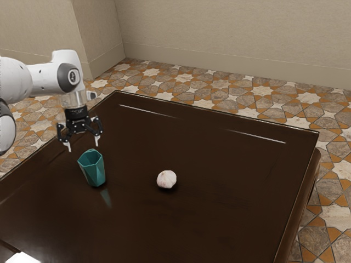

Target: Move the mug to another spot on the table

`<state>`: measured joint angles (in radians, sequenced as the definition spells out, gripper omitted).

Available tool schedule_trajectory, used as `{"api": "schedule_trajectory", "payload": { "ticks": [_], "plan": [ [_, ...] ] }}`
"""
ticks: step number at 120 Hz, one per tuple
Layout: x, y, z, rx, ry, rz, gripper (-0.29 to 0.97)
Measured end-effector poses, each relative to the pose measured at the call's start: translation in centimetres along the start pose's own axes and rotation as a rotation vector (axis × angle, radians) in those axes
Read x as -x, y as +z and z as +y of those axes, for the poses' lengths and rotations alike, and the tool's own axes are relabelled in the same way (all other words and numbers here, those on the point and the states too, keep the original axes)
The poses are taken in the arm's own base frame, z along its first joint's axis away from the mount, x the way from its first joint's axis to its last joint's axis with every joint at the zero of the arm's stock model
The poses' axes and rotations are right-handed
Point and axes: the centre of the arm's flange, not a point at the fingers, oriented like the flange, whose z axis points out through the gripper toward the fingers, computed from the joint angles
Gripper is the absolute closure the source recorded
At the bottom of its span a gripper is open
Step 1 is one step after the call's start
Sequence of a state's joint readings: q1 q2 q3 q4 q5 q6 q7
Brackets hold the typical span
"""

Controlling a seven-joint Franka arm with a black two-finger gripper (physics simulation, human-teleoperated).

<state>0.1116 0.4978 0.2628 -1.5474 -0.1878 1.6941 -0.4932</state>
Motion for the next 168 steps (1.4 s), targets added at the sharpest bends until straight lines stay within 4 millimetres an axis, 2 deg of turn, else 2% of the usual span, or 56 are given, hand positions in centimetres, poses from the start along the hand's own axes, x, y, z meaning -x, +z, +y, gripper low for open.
{"api": "schedule_trajectory", "payload": {
  "ticks": [68,80,126,144,168],
  "plan": [
    [-2.5,3.6,1.0,0.028,-0.085,0.019,0.00],
    [-2.3,3.8,1.8,0.022,-0.066,0.041,0.00],
    [-2.3,4.7,3.0,0.028,-0.031,0.100,0.00],
    [-1.6,5.3,3.2,0.032,-0.025,0.098,0.00],
    [-1.7,6.3,2.8,0.034,-0.034,0.099,0.00]
  ]
}}
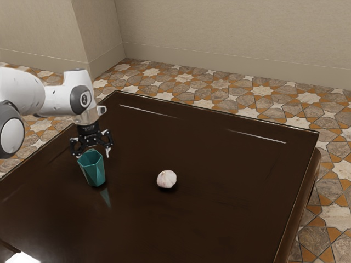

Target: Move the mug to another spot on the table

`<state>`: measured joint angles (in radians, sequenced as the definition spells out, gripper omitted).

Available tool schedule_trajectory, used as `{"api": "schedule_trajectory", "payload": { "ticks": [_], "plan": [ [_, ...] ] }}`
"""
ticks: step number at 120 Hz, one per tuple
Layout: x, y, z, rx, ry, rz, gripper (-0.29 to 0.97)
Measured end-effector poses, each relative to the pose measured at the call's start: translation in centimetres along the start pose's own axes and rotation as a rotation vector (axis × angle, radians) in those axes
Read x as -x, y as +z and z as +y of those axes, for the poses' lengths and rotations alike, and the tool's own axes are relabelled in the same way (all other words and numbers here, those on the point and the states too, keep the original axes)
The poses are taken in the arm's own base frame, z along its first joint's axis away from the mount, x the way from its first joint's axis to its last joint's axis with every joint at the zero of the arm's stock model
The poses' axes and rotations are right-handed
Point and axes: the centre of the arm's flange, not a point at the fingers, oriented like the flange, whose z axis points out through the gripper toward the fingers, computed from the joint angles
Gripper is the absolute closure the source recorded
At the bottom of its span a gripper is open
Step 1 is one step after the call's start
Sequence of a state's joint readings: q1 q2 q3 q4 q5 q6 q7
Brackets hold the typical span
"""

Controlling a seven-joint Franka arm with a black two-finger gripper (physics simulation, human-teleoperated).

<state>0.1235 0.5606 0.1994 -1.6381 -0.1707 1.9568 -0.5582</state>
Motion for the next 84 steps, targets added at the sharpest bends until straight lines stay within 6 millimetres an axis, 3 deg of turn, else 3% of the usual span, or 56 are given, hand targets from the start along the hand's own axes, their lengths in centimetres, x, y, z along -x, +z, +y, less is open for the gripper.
{"api": "schedule_trajectory", "payload": {
  "ticks": [46,84],
  "plan": [
    [-0.07,-0.39,0.07,0.016,-0.002,0.020,0.06],
    [0.05,-0.60,0.02,0.014,-0.001,0.016,0.49]
  ]
}}
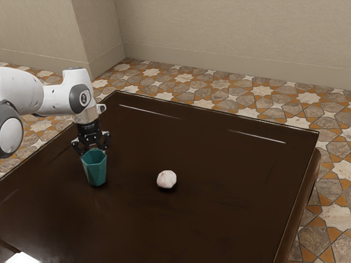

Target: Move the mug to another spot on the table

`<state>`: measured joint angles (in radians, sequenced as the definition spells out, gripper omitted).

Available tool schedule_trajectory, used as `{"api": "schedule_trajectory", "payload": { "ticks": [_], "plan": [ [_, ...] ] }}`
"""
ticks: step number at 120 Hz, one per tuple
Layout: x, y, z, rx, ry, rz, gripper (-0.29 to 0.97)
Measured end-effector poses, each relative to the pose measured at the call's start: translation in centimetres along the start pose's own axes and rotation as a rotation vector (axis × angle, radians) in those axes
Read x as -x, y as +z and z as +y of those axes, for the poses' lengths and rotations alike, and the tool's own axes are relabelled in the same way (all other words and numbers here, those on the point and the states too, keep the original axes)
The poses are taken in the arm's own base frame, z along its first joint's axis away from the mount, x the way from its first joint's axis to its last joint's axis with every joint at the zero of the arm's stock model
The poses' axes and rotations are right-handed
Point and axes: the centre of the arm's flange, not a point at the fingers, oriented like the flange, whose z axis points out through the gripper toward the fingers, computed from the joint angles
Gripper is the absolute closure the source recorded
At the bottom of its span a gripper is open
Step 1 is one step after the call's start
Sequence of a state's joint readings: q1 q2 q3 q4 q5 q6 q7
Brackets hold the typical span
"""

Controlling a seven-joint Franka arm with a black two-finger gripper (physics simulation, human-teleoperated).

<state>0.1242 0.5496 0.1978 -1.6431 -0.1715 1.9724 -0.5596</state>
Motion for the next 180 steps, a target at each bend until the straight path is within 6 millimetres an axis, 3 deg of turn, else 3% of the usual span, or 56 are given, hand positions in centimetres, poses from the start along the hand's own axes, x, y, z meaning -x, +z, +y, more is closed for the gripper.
{"api": "schedule_trajectory", "payload": {
  "ticks": [22,43,70,95,126,166,180],
  "plan": [
    [0.6,-0.7,-0.2,0.000,-0.011,-0.041,0.58],
    [0.6,-0.7,-2.8,0.043,-0.095,-0.206,0.64],
    [2.5,-1.7,-3.4,0.061,-0.104,-0.356,0.68],
    [4.2,-2.8,-1.1,0.078,-0.081,-0.406,0.74],
    [5.9,-1.8,3.6,0.076,-0.037,-0.422,0.74],
    [2.4,-1.4,5.4,0.095,-0.070,-0.372,0.75],
    [1.3,-0.4,5.6,0.093,-0.084,-0.371,0.75]
  ]
}}
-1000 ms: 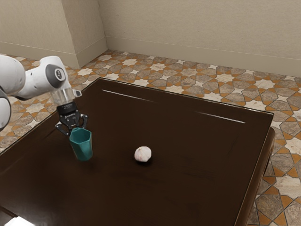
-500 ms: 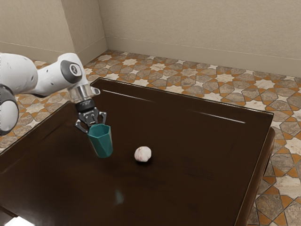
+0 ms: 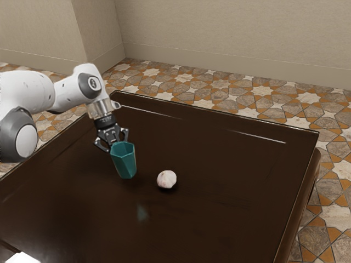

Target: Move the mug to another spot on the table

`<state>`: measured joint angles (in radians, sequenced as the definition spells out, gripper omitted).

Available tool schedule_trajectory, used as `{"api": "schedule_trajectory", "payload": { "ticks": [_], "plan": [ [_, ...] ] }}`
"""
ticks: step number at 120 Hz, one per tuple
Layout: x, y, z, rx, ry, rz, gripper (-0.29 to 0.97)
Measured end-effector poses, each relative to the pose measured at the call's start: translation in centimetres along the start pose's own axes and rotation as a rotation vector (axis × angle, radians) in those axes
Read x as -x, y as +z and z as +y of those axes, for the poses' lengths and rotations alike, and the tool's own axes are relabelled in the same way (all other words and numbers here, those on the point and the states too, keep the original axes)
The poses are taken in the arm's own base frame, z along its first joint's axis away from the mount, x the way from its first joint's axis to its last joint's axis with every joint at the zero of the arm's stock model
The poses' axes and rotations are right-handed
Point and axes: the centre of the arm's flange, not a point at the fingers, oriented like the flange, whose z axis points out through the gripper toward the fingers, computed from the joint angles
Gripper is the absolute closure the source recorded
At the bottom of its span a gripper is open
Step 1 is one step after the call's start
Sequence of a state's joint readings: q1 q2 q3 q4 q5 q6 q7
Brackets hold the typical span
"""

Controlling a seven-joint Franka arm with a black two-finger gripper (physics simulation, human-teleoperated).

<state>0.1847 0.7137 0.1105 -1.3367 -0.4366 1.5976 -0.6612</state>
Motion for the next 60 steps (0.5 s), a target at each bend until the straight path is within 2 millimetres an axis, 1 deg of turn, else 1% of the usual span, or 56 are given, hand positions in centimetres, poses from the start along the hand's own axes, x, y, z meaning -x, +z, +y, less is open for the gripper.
{"api": "schedule_trajectory", "payload": {
  "ticks": [11,21,44,60],
  "plan": [
    [-0.3,1.0,0.5,-0.005,-0.001,-0.010,0.75],
    [-0.5,1.5,0.7,-0.006,-0.004,-0.014,0.75],
    [-1.0,1.6,0.3,-0.003,-0.019,-0.014,0.75],
    [-1.0,1.7,0.3,0.004,-0.025,-0.017,0.44]
  ]
}}
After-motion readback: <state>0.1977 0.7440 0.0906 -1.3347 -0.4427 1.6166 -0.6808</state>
